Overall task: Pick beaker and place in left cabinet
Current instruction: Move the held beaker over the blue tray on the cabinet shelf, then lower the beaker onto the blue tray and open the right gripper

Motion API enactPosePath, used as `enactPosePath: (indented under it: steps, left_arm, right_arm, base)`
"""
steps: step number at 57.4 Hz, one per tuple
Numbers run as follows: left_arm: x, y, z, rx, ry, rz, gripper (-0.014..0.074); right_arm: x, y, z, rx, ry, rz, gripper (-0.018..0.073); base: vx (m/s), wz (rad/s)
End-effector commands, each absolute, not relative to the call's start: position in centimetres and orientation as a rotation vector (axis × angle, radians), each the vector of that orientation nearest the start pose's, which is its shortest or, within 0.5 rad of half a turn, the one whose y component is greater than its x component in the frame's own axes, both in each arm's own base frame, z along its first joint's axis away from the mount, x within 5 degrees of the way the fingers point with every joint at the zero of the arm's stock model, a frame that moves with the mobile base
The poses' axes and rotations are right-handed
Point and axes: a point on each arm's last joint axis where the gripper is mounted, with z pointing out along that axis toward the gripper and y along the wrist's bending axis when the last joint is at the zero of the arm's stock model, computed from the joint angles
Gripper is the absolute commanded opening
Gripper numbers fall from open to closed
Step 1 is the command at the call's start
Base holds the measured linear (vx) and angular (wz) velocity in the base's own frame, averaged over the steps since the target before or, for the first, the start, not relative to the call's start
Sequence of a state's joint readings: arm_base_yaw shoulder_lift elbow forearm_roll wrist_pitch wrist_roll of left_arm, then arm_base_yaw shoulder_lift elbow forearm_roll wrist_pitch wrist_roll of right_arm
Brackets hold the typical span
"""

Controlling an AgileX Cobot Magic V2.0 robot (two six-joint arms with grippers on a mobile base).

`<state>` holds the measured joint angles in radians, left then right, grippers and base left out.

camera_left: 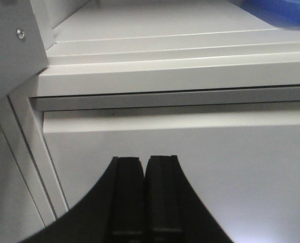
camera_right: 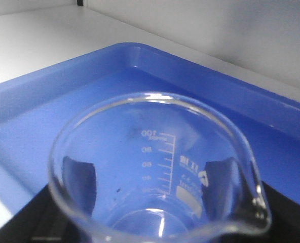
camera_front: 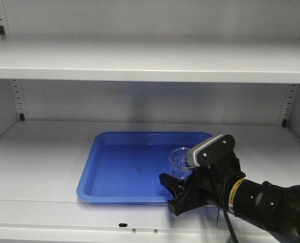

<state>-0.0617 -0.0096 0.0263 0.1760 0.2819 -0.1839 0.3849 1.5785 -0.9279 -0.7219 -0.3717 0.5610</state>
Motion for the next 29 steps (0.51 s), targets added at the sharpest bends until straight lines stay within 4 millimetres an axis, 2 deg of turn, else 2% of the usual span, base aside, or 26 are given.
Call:
enactPosePath:
  steps: [1,19,23,24,29]
  left_arm:
    - [5.5,0.0,19.1,0.012,1.67,-0.031,0.0004]
    - [5.5,0.0,19.1,0.012,1.67,-0.031,0.0004]
    - [5.5,0.0,19.1,0.012,1.67,-0.031,0.0004]
    - [5.5,0.0,19.1,0.012,1.67,-0.031,0.0004]
    - [5.5,0.0,19.1,0.012,1.67,-0.031,0.0004]
  right_arm:
    - [32.4,15.5,29.0,-0.563,1.639,0.471,0.0104]
    - [37.3,17.5,28.5,-0.522,1.613,0.496,0.0104]
    - [38.2,17.8,28.0,-0.522,1.616,0.495,0.0106]
    - [39.0,18.1,27.6,-0.513,1.62,0.503,0.0106]
    - [39.0,18.1,27.6,-0.514,1.62,0.503,0.0107]
  base:
    - [0.0,0.0]
    - [0.0,0.0]
    - [0.0,0.0]
    - [0.0,0.0]
    - [0.0,0.0]
